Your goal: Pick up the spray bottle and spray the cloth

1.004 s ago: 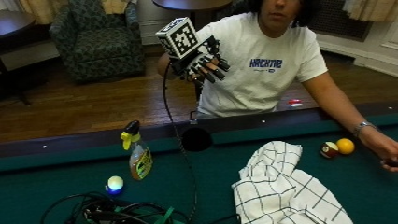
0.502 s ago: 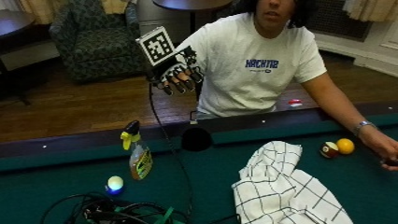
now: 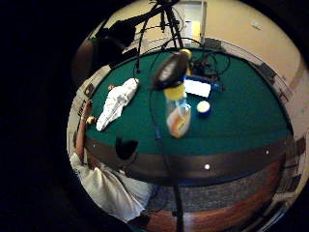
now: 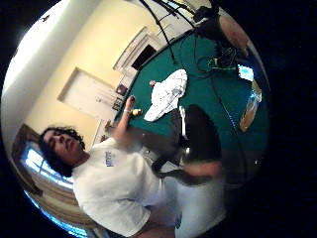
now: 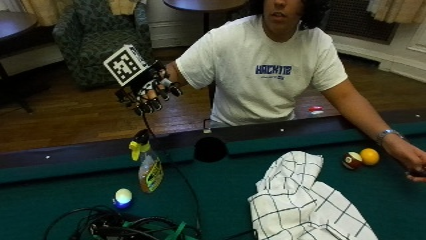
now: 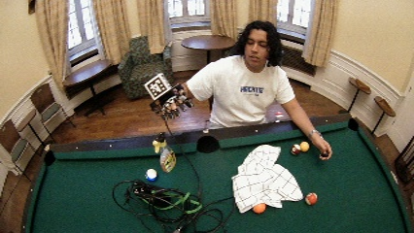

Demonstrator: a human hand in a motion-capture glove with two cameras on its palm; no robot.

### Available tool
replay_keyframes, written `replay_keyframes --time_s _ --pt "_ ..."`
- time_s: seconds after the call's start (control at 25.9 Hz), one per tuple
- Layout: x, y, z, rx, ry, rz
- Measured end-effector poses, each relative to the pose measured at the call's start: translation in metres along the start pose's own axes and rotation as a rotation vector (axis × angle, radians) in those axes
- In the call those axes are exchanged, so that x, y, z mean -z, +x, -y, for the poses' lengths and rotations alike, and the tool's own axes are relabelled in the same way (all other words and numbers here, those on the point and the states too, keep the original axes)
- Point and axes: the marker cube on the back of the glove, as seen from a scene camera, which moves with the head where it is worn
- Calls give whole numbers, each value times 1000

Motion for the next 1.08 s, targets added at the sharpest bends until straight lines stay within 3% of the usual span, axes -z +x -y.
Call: replay_keyframes --time_s 0.35,0.77,1.08 --pt "4 62 -14 -180 51 174" --pt "12 100 -29 -271 101 531" --pt "17 108 -37 -305 196 567"
